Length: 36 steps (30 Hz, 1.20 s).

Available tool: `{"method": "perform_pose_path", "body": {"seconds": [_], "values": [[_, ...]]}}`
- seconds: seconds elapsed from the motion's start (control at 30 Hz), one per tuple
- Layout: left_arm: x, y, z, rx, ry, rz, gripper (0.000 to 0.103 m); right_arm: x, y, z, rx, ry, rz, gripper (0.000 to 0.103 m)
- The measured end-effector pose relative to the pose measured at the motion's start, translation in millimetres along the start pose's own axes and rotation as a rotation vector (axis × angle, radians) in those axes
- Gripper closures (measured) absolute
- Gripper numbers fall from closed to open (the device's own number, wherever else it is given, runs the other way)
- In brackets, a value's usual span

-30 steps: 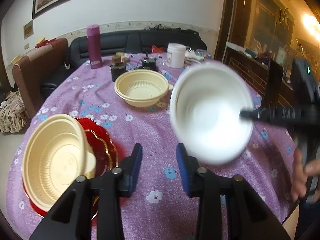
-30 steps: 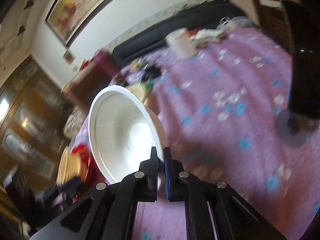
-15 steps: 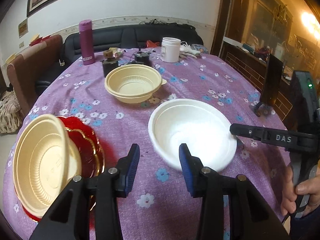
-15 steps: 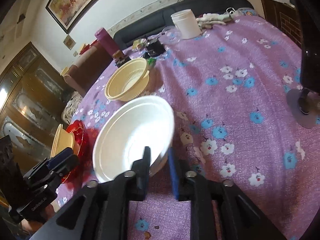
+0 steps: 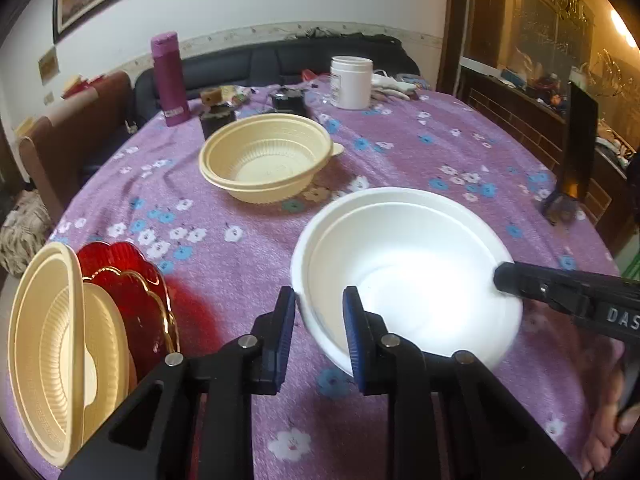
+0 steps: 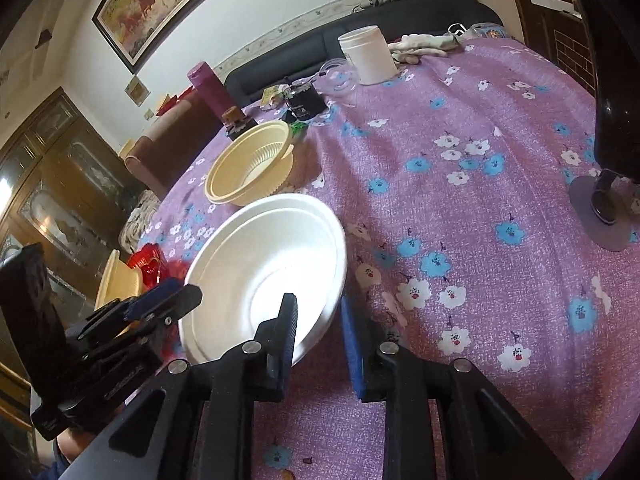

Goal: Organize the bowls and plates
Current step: 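Carry the small white bowl with the right gripper over the plate stack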

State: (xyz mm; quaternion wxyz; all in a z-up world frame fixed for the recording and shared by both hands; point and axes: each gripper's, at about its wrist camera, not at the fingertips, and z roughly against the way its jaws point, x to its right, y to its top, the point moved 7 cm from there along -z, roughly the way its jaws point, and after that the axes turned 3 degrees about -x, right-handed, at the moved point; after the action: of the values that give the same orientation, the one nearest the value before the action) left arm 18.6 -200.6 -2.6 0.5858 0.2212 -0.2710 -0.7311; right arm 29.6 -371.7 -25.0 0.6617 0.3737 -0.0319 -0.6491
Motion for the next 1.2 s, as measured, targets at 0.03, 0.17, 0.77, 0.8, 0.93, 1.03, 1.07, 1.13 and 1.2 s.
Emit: {"method": "perform_pose_path", "body": {"seconds": [0.03, 0.17, 0.77, 0.8, 0.93, 1.03, 1.07, 1.13, 1.2], "values": [[-1, 0, 0, 0.005, 0.002, -0.001, 0.086, 0, -1, -1, -0.001, 0.000, 0.001, 0.085], [-2, -2, 4, 0.015, -0.012, 0.005, 0.087, 1, -3, -1, 0.010, -0.006, -0.006, 0.086], [2, -2, 40, 0.111, 0.030, -0.021, 0.087, -14, -5, 22, 0.061, 0.012, 0.000, 0.086], [2, -2, 42, 0.118, 0.032, -0.022, 0.087, -15, -5, 22, 0.062, 0.015, 0.000, 0.086], [-1, -3, 50, 0.133, 0.037, -0.021, 0.087, -21, -7, 28, 0.074, 0.021, 0.006, 0.086], [-4, -4, 55, 0.141, 0.036, -0.020, 0.087, -25, -7, 31, 0.080, 0.026, 0.007, 0.086], [-5, -4, 57, 0.144, 0.037, -0.021, 0.087, -28, -8, 33, 0.083, 0.026, 0.009, 0.086], [-6, -6, 60, 0.150, 0.039, -0.023, 0.087, -30, -9, 35, 0.085, 0.027, 0.009, 0.086], [-8, -6, 63, 0.155, 0.042, -0.024, 0.087, -34, -9, 36, 0.088, 0.029, 0.010, 0.086]]}}
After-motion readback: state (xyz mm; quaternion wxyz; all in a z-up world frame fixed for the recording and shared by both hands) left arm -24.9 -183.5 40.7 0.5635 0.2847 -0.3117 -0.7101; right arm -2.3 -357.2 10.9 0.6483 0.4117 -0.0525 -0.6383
